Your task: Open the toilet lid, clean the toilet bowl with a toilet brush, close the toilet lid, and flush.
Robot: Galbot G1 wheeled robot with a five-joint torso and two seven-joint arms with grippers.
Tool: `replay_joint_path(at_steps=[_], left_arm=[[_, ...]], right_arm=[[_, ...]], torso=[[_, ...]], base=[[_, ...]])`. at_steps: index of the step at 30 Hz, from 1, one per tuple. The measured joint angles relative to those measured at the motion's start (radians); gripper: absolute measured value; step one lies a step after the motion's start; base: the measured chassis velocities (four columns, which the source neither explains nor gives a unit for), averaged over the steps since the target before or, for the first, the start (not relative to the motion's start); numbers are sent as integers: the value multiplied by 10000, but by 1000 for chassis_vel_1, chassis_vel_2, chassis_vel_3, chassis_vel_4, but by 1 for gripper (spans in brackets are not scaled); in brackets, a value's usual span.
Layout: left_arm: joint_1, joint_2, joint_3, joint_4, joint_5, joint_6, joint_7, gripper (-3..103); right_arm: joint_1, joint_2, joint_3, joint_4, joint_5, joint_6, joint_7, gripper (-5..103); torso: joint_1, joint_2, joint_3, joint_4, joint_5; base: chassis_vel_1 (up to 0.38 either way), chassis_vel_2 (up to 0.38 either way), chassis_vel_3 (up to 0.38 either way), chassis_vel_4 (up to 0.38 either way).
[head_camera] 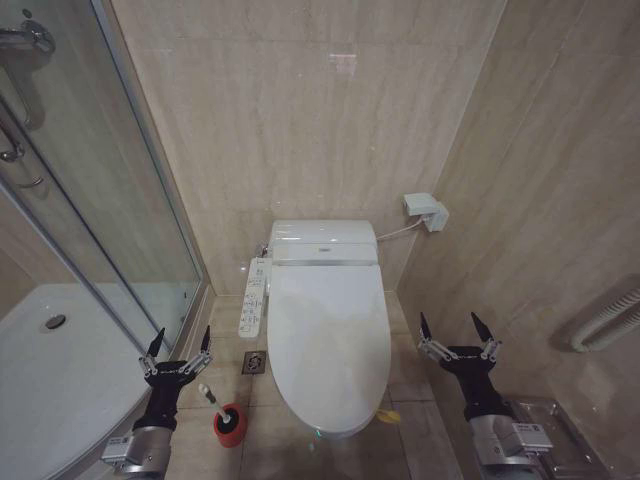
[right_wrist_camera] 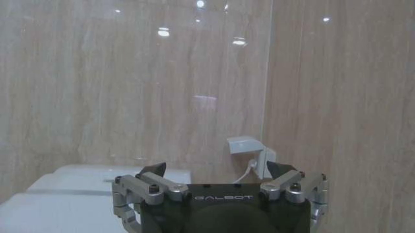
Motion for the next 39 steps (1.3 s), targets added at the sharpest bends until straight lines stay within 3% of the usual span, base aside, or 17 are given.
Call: replay_joint_path(at_steps=[39], left_arm=[[-466,40,237,624,50,-12,291,99]], right_arm=[[0,0,0,0,0,0,0,100]], torso=[[-2,0,0,1,1]], base=[[-44,44,43,-42]])
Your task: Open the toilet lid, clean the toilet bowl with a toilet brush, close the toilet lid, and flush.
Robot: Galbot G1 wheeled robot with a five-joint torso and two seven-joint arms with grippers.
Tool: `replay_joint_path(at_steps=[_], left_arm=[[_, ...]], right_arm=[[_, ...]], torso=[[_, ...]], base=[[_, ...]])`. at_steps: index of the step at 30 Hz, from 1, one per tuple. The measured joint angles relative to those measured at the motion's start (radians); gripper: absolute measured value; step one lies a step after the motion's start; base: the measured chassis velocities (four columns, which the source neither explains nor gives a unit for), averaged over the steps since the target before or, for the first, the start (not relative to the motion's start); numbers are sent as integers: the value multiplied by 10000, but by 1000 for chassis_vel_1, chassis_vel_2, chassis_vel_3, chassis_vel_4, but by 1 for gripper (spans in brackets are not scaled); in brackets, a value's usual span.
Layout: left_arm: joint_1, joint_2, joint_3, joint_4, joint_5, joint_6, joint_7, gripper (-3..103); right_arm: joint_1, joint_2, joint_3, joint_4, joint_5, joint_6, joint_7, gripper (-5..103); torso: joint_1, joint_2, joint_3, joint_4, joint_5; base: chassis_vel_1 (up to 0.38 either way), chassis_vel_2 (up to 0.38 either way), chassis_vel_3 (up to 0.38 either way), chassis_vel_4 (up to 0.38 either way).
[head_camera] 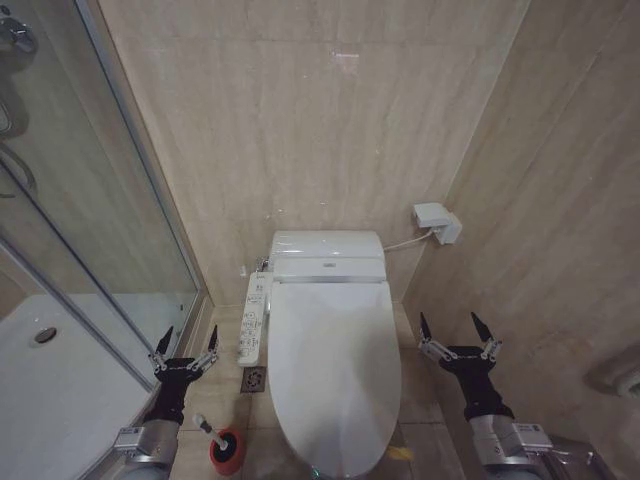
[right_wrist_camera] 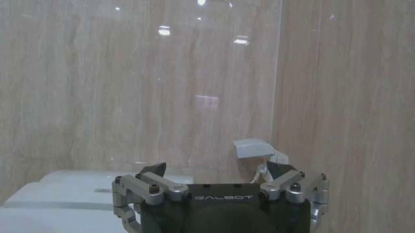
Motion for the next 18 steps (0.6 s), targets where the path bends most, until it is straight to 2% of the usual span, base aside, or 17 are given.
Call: replay_joint_path(at_steps=[4,18], left_arm=[[-15,-5,10,28,29,-19,15,99],[-237,-54,8,166,-4,-145,78,99]], right_arm=[[0,0,0,0,0,0,0,100],[4,0,0,0,0,0,0,100]], torso=[[0,0,0,1,0],[11,-3,4,0,-1]], base=[[-10,6,12,-14],[-104,97,92,-98]])
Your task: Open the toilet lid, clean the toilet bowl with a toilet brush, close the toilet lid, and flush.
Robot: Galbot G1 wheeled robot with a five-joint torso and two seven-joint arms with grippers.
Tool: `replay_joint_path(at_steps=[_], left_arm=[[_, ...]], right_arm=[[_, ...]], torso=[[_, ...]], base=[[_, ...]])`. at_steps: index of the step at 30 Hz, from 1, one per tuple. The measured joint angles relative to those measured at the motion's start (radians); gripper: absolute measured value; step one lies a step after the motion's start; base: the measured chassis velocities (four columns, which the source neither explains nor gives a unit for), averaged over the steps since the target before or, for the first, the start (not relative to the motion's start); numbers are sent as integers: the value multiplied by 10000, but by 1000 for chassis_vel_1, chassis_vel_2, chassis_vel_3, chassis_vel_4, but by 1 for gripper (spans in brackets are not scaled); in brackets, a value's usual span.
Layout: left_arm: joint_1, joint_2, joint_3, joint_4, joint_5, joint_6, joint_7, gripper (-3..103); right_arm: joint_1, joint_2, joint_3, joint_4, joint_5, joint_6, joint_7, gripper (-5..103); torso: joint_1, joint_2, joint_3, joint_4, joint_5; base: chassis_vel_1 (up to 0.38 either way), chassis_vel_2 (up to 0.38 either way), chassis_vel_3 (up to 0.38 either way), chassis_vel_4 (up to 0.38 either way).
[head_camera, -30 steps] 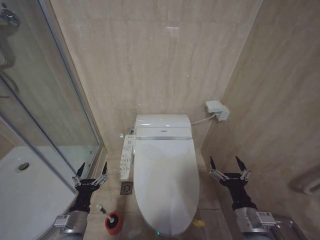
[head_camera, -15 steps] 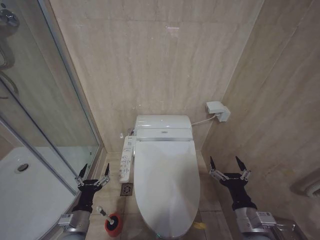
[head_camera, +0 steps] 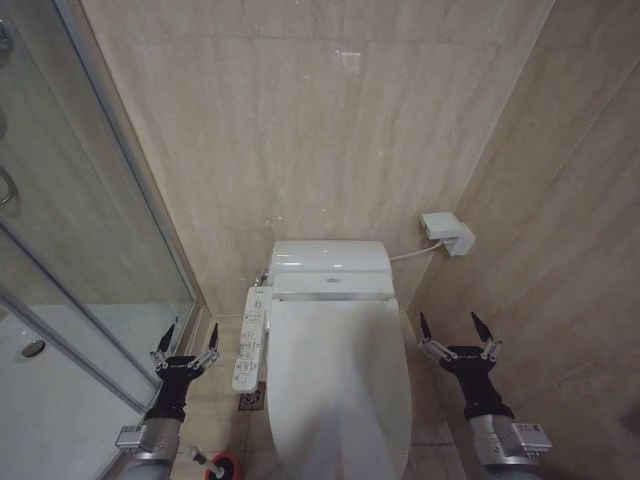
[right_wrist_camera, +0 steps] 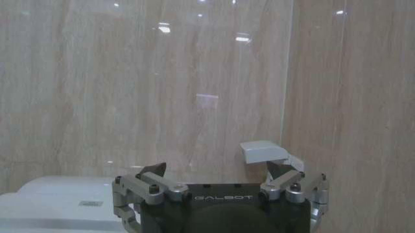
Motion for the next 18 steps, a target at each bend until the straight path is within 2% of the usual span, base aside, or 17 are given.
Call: replay_joint_path(at_steps=[18], left_arm=[[-20,-100,120,66,164,-16,80,99]], right_arm=[[-3,0,0,0,0,0,0,100]], torso=[[-7,2,-3,1,0]], base=[[9,-6,-7,7]])
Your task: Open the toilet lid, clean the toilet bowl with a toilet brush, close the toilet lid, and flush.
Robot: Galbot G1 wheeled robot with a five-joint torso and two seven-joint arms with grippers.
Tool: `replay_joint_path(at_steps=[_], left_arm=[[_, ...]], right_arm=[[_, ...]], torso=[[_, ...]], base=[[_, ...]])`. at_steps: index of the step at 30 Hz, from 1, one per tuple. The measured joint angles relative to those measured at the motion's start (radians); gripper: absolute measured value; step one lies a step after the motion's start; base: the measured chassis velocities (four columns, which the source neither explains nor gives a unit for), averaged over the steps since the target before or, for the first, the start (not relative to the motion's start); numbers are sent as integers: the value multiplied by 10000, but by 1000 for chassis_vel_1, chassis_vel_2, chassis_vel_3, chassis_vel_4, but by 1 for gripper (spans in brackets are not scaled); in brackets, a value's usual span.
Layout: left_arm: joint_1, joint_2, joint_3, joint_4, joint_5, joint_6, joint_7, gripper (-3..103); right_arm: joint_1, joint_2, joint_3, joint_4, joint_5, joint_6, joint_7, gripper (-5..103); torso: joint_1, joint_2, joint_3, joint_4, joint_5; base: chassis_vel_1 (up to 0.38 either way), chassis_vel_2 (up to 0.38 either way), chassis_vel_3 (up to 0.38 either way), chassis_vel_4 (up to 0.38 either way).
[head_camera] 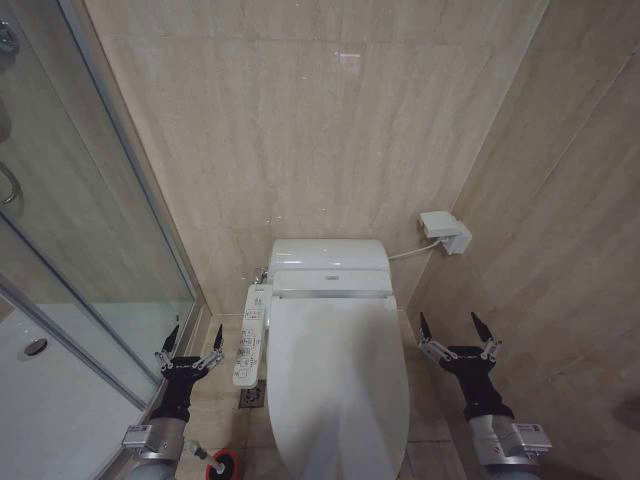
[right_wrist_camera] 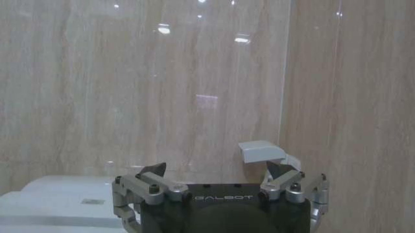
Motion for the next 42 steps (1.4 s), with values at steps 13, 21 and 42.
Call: replay_joint_path(at_steps=[13,21,42], left_arm=[[-256,165,-68,80,-201,-110,0,99],[-788,576,-141,202,-506,-56,-42,99],[-4857,2772,1383,3965,-2033,-829,1004,81]], right_arm=[[1,0,0,0,0,0,0,100],[0,0,0,0,0,0,0,100],[0,0,0,0,0,-1,1,100]], torso=[[4,0,2,2,-1],[0,0,0,0,0],[2,0,2,-2,-1]], base=[[-31,31,43,-29],[0,0,0,0],[0,0,0,0]])
